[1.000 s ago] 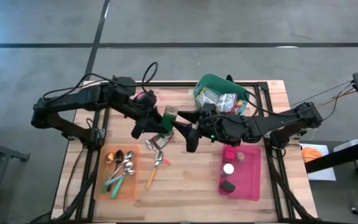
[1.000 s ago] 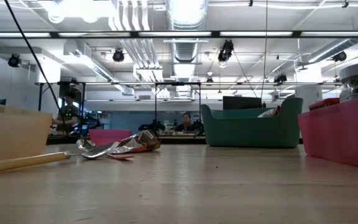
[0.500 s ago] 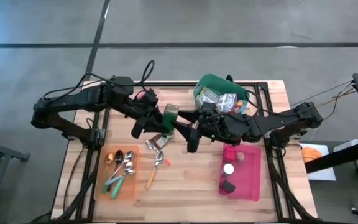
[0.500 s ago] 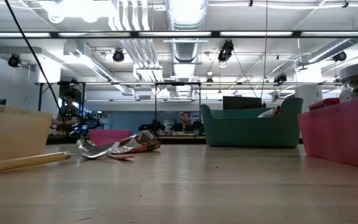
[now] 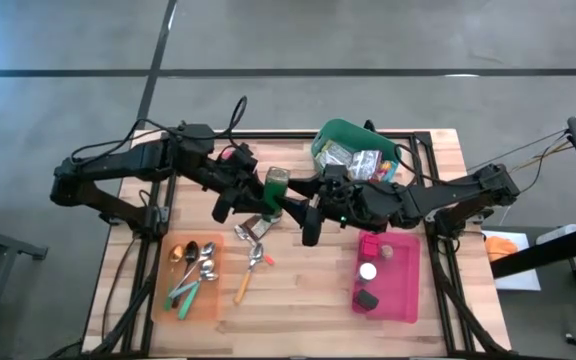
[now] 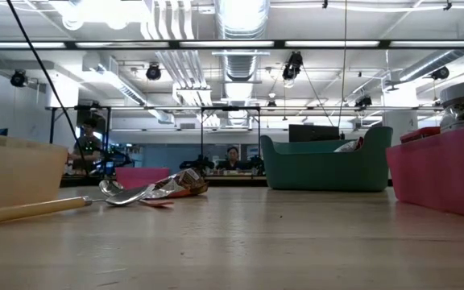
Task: Pick & Place Food Item
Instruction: Put the green seasoning bottle into the pink bin
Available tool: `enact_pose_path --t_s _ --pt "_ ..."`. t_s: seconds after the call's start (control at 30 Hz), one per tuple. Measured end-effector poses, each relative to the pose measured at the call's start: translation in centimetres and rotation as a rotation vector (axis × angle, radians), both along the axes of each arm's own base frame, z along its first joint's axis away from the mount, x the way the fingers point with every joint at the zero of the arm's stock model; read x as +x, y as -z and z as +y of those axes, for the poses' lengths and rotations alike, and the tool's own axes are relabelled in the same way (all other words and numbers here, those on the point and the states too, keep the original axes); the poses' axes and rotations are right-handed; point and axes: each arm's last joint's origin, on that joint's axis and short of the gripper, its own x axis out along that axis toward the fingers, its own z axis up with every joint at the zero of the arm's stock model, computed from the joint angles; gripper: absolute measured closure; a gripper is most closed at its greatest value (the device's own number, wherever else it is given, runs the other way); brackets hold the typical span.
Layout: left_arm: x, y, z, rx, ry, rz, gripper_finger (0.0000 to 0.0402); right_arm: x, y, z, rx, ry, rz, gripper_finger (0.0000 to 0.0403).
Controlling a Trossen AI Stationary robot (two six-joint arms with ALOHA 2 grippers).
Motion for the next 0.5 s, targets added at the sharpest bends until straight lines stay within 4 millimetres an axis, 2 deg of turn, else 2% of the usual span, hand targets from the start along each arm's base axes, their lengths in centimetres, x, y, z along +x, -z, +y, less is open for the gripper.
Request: enact_pose_path --t_s 0.2,0.4,0.5 --pt "0.0 0.0 0.0 -0.001 -0.002 -0.001 0.0217 1.0 1.1 0.4 0.024 -0.022 0.019 0.0154" --pt "0.0 -0.2 -0.2 -0.004 0.005 -0.012 0.0217 1.3 1.0 0.4 0.005 -0.022 -0.006 0.0156" --pt "0.0 -0.2 -0.2 -0.003 0.007 -0.014 0.0217 1.2 0.9 0.4 0.000 -0.023 -0.005 0.0179"
